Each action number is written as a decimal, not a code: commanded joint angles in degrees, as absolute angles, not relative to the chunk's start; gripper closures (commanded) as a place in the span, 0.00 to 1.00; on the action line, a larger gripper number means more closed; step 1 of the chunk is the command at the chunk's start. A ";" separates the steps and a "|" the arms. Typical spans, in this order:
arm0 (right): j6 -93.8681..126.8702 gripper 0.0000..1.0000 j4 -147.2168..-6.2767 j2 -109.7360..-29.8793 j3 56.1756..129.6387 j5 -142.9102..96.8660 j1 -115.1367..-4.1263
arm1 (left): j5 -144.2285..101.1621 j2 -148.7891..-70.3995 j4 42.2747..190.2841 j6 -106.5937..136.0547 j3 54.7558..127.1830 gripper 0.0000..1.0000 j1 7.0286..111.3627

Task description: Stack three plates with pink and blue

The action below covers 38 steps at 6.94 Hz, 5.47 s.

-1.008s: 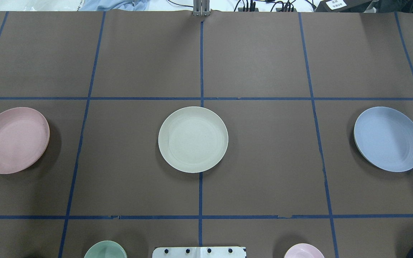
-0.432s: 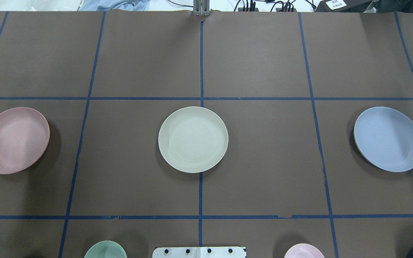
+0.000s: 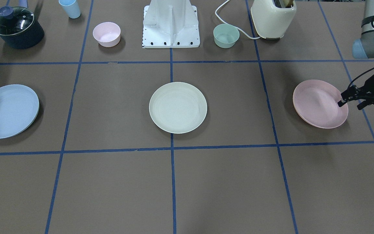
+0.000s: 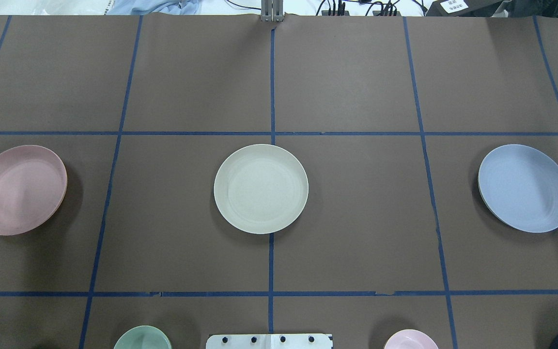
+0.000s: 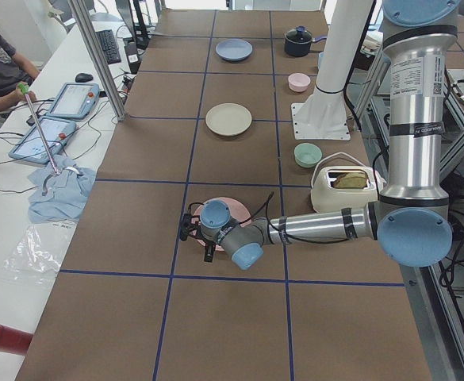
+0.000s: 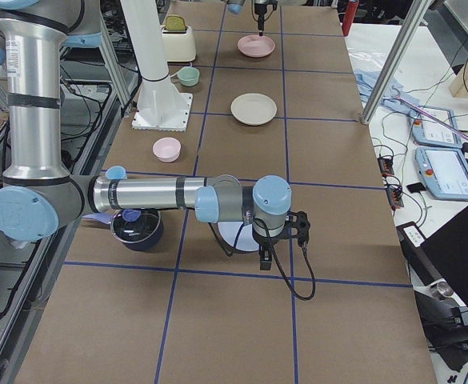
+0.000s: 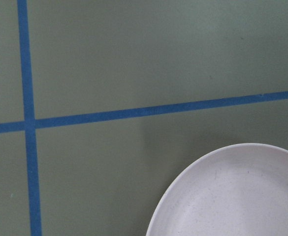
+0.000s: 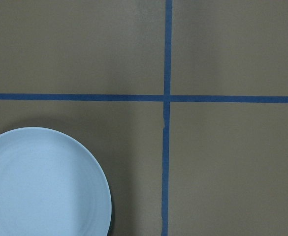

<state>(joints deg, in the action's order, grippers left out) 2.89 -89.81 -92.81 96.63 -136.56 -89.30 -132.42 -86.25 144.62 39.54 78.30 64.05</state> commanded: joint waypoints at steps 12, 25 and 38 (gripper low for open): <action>2.90 0.00 -89.82 -92.90 96.85 -137.02 -89.30 | -137.43 -82.18 144.67 34.28 82.79 1.00 64.32; 29.53 0.00 -57.74 -92.81 86.66 -133.07 -71.82 | -122.47 -108.15 137.43 97.72 96.86 1.00 42.22; 29.53 1.00 -57.92 -93.43 87.09 -142.89 -70.29 | -113.56 -113.29 132.80 99.23 95.80 1.00 31.83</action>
